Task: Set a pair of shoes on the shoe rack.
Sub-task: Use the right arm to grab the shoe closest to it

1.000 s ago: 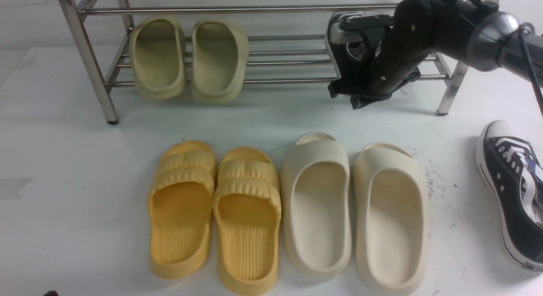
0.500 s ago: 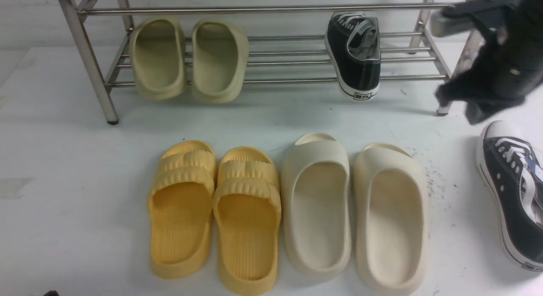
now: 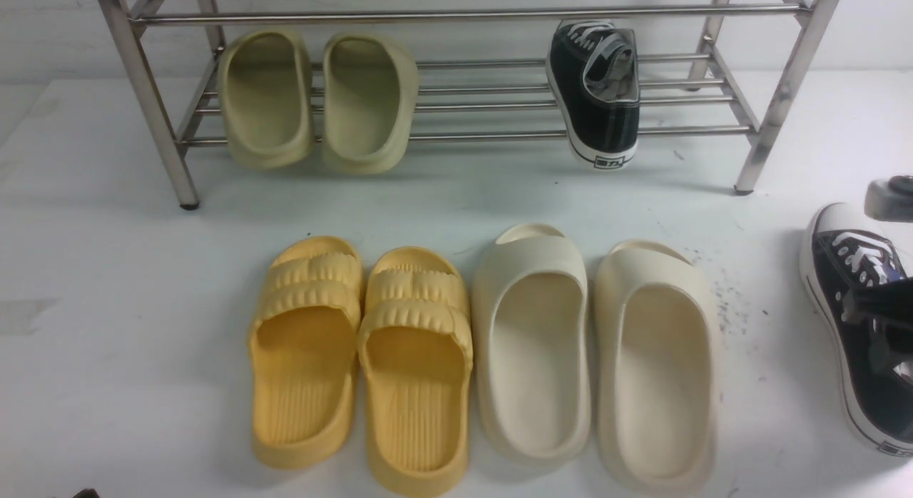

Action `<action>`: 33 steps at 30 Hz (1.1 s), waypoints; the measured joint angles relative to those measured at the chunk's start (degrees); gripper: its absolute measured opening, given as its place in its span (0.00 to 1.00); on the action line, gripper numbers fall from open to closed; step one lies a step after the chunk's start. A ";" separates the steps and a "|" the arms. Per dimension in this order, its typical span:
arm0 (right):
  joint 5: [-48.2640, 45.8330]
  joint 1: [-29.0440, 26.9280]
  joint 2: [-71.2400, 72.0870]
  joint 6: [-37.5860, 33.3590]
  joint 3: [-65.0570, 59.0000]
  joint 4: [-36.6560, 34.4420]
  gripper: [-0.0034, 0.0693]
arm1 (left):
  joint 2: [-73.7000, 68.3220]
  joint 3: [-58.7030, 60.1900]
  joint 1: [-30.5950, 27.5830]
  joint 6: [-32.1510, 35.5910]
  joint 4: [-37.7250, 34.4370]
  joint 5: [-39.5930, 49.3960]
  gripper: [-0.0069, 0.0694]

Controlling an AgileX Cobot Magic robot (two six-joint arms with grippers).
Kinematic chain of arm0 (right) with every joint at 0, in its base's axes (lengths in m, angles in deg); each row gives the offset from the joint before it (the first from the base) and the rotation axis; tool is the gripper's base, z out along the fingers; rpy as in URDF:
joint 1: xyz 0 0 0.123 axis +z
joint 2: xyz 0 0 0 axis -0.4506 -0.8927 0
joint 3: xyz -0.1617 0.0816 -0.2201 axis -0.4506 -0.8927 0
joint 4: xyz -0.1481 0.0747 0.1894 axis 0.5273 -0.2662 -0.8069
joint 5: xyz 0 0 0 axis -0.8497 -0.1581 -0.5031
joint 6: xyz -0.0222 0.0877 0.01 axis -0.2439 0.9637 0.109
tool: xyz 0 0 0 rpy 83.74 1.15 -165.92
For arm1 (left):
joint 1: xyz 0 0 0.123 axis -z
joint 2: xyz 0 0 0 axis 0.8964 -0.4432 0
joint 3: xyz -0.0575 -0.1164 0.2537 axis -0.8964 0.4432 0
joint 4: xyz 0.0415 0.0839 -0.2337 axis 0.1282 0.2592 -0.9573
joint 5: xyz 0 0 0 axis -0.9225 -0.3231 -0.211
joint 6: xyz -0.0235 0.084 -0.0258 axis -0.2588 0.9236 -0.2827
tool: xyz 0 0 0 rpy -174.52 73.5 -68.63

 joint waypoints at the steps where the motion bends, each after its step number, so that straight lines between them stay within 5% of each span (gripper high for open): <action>1: 1.03 -0.58 -0.44 0.00 -0.39 -0.27 0.69 | 0.00 0.00 0.00 0.00 0.00 0.00 0.40; 11: 9.27 -1.34 -5.84 -0.06 -1.14 -1.96 0.62 | 0.00 0.00 0.00 0.00 0.00 0.00 0.40; 28: 2.60 2.09 -7.95 -2.23 0.83 2.87 0.53 | 0.00 0.00 0.00 0.00 0.00 0.00 0.40; 33: 2.89 2.15 -9.56 -1.60 0.94 3.04 0.40 | 0.00 0.00 0.00 0.00 0.00 0.00 0.40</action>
